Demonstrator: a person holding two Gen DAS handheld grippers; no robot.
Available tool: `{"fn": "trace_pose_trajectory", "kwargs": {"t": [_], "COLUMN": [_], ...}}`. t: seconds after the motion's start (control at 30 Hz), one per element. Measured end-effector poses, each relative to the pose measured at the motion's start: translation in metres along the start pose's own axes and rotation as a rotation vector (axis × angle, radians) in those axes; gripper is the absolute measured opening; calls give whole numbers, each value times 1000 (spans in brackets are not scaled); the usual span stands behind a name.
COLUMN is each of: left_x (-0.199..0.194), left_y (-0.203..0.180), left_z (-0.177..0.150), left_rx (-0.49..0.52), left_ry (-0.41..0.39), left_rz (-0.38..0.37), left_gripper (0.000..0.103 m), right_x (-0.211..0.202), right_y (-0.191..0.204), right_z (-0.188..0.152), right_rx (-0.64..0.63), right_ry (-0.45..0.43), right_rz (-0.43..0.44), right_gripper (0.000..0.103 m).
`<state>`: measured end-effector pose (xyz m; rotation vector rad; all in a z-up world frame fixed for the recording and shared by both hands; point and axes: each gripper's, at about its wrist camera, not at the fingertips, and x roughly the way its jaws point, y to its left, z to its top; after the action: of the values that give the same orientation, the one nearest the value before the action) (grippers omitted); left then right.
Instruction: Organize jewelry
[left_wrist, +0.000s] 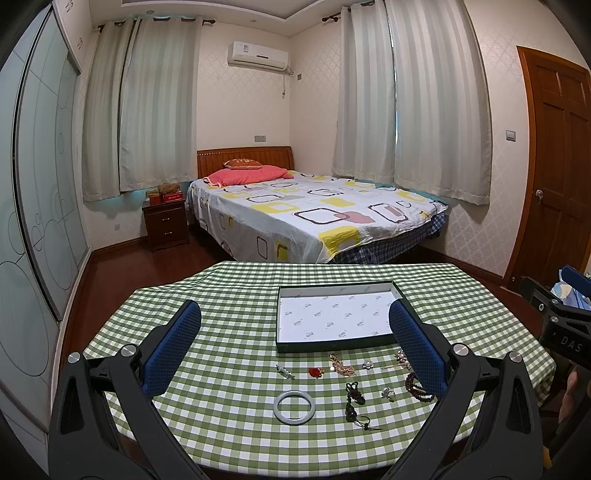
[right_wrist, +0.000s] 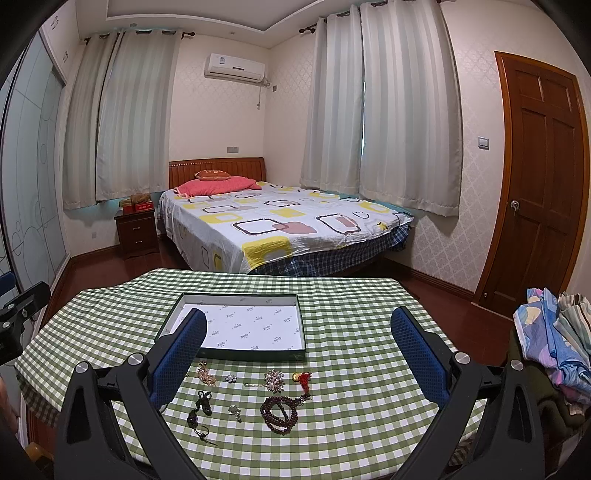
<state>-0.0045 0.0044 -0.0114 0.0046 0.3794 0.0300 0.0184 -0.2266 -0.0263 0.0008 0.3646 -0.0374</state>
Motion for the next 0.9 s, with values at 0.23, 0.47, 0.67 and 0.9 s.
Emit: {"fn": "trace_pose_trajectory", "kwargs": {"t": [0.23, 0.47, 0.67, 0.9], "left_x": [0, 0, 0, 0], "left_y": [0, 2, 4, 3], "left_z": [1, 1, 0, 0], "left_rx": [0, -3, -3, -3], "left_ry": [1, 2, 3, 5], "left_rz": [1, 2, 3, 2], "left_gripper": [99, 99, 99, 99], "right_x": [0, 0, 0, 0], "right_y": [0, 0, 0, 1], "right_z": [0, 0, 0, 0], "right_rx": [-2, -2, -2, -3], "right_ry": [0, -2, -3, -2], "right_rz": [-1, 0, 1, 0], "right_gripper": [97, 97, 97, 97]}}
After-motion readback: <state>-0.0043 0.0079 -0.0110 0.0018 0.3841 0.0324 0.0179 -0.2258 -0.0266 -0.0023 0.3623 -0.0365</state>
